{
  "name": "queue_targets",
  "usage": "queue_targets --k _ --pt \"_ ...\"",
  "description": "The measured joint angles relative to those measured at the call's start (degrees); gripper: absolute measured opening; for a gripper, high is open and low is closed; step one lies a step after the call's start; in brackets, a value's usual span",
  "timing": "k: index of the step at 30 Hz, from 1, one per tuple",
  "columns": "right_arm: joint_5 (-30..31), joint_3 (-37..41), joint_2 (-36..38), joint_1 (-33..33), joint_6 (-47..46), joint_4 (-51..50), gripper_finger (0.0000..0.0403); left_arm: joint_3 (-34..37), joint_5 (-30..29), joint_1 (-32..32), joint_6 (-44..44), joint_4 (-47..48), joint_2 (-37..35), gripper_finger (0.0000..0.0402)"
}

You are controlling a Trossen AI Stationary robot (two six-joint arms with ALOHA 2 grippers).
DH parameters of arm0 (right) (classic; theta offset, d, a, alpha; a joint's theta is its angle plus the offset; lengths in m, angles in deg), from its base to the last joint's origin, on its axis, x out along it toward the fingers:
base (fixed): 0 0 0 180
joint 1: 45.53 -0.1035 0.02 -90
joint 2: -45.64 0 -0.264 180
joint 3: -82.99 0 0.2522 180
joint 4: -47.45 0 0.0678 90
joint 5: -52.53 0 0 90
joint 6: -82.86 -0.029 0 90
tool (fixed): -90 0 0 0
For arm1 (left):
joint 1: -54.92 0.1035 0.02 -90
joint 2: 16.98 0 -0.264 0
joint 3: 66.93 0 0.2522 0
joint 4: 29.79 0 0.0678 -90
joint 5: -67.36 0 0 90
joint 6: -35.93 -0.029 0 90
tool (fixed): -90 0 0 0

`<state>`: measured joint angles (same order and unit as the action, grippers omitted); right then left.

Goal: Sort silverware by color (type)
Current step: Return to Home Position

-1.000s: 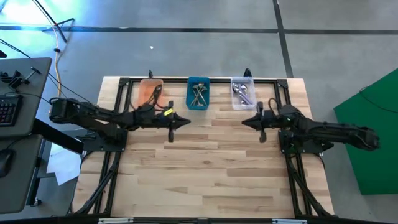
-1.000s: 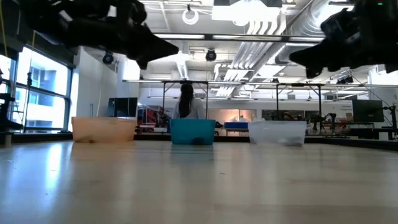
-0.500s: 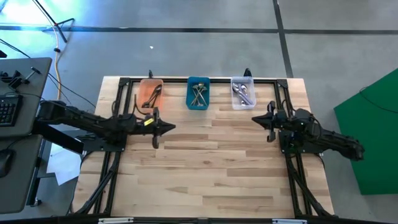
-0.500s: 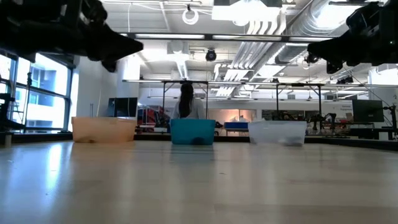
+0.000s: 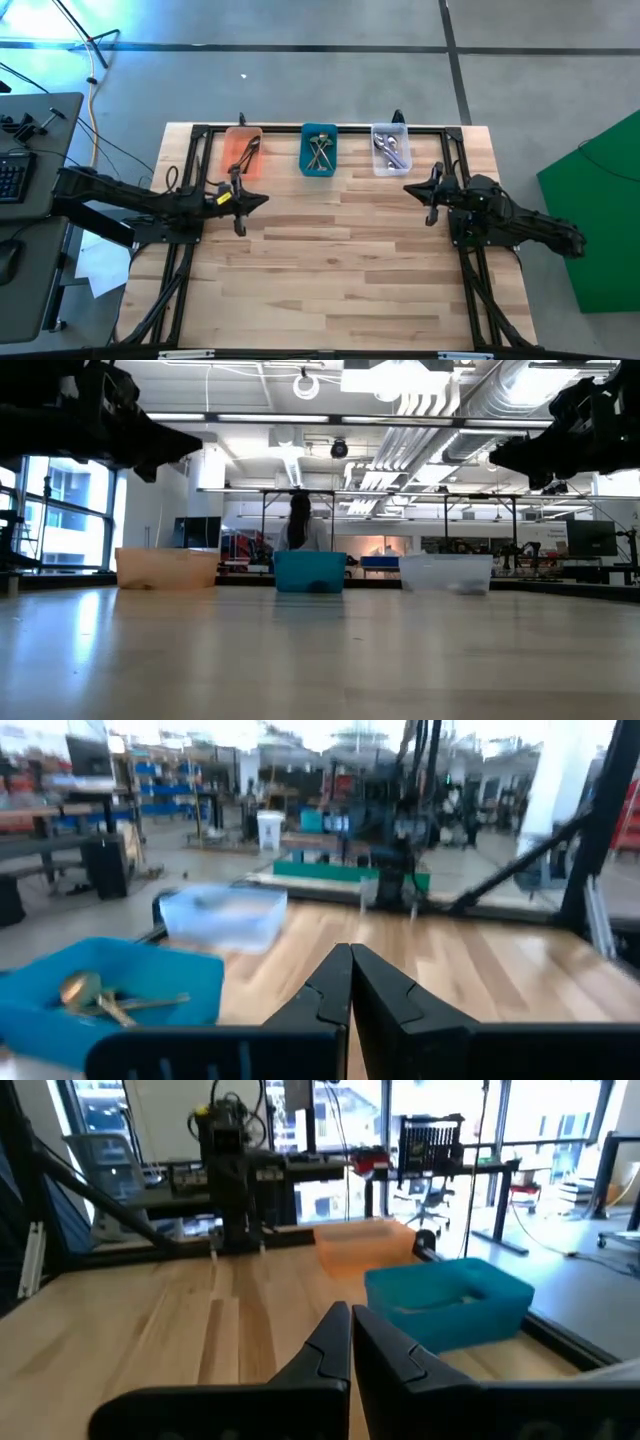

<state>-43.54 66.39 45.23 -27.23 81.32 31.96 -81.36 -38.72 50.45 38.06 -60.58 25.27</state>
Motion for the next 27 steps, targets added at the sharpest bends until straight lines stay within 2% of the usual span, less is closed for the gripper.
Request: queue_targets --k 10,14,19,25,27 --pt "2.58 -0.02 0.38 0.00 1.95 -3.42 0.0000 -0.02 0.88 -1.14 -2.77 1.44 -7.99 0.0000" --pt "2.65 -0.02 0.38 0.01 2.21 -3.42 0.0000 -0.02 -2.61 -1.26 -3.82 8.99 -15.22 0.0000" --pt "4.57 -0.02 0.38 0.00 2.09 -3.65 0.0000 -0.02 -3.32 -1.36 -3.03 20.69 -26.43 0.0000" --pt "5.64 -0.02 0.37 0.00 1.52 -3.68 0.0000 -0.03 -11.43 -4.21 -3.24 33.67 -42.11 0.0000" --pt "7.81 -0.04 0.35 0.02 1.42 -3.61 0.0000 -0.08 -13.19 -5.53 -3.20 35.25 -41.98 0.0000"
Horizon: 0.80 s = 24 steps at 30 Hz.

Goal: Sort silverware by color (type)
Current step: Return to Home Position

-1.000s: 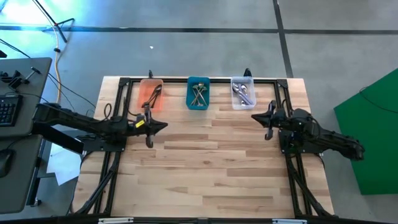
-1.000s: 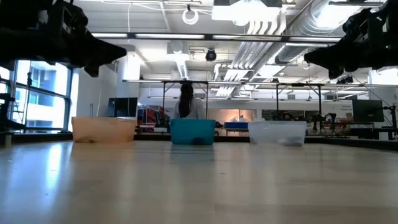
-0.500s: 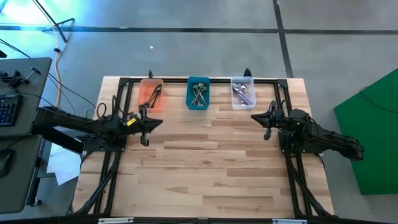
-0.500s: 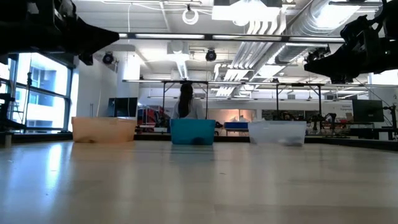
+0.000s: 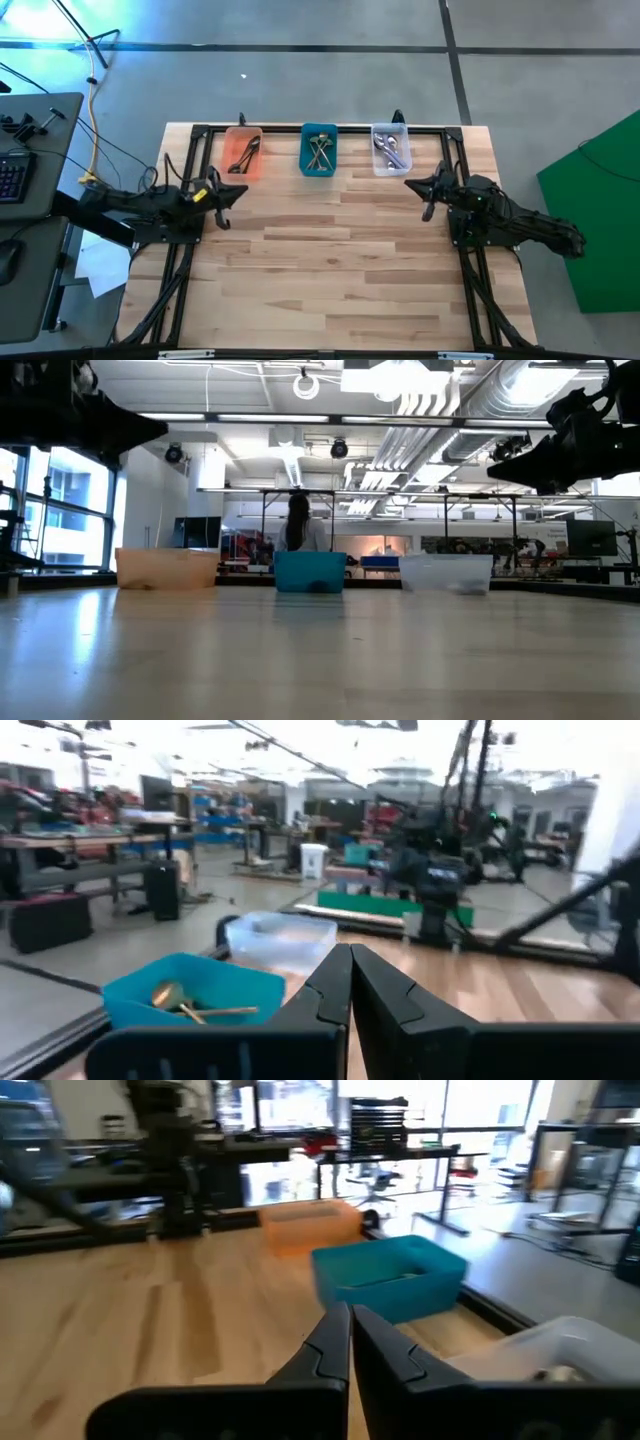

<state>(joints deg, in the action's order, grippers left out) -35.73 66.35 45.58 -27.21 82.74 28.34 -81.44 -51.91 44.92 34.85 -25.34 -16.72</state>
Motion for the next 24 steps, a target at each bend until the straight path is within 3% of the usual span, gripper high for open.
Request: queue_targets --k 5,11,24 --pt "5.52 -0.04 -0.33 0.00 0.76 0.54 0.0000 0.08 -3.88 -3.01 2.82 4.62 -0.05 0.0001" --pt "10.38 -0.04 -0.33 0.04 2.08 1.11 0.0000 0.08 -3.88 -4.13 4.59 2.73 0.08 0.0001" --pt "8.81 -0.04 -0.35 0.04 2.08 1.01 0.0000 0.06 -4.01 -4.29 13.94 5.06 0.69 0.0001"
